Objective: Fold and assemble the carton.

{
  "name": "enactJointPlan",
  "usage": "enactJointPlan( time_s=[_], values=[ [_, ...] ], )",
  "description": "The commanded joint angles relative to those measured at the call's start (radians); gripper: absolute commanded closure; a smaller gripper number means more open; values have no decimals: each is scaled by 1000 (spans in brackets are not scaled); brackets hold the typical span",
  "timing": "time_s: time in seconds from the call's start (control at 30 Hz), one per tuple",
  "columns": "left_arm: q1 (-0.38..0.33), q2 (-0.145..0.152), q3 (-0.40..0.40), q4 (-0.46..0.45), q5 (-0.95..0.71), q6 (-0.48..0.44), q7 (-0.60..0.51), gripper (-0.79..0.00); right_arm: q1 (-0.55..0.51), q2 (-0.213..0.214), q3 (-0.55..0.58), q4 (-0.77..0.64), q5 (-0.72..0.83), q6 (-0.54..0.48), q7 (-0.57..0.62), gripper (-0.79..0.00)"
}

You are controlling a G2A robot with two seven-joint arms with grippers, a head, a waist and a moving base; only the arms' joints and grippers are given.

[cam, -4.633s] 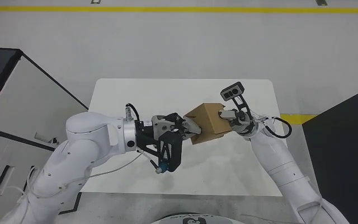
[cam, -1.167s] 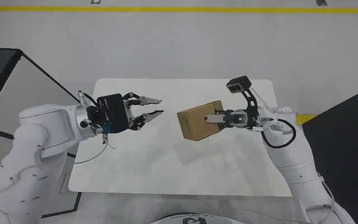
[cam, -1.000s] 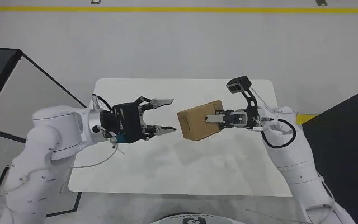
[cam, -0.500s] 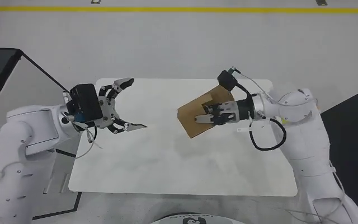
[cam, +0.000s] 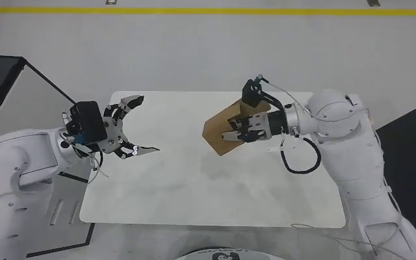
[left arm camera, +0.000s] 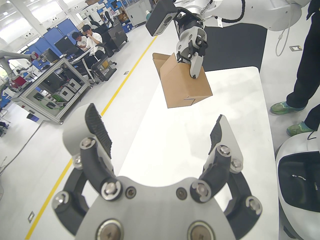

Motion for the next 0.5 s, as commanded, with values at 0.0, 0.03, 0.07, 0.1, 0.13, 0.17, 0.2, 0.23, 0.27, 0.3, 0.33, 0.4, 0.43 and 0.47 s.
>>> enactJointPlan(
  time_s=[0.0,0.03,0.07,0.1,0.13,0.17,0.2,0.23,0.27,0.3,0.33,0.4,0.43,0.47],
  values=[
    [0,0,0,0,0,0,0,-785,-2,0,-2,0,-6,2,-3,0],
    [0,0,0,0,0,0,0,-785,-3,1,-11,-7,-33,0,-3,0],
    [0,0,0,0,0,0,0,-785,7,3,-23,-17,-74,-6,-6,0],
    [0,0,0,0,0,0,0,-785,23,7,-47,-25,-152,3,3,0],
    [0,0,0,0,0,0,0,-785,44,10,-79,-33,-226,11,11,0],
    [0,0,0,0,0,0,0,-785,65,12,-112,-35,-278,8,8,0],
    [0,0,0,0,0,0,0,-785,88,14,-147,-27,-322,4,4,0],
    [0,0,0,0,0,0,0,-785,114,16,-186,-19,-374,1,1,0],
    [0,0,0,0,0,0,0,-785,141,17,-230,-11,-421,-4,-4,0],
    [0,0,0,0,0,0,0,-785,167,18,-271,1,-455,-11,-11,0],
    [0,0,0,0,0,0,0,-785,193,18,-310,15,-487,-17,-17,0],
    [0,0,0,0,0,0,0,-785,239,14,-387,47,-519,-35,-35,0],
    [0,0,0,0,0,0,0,-785,263,12,-422,63,-539,-39,-39,0],
    [0,0,0,0,0,0,0,-785,283,9,-458,78,-558,-47,-47,0]
  ],
)
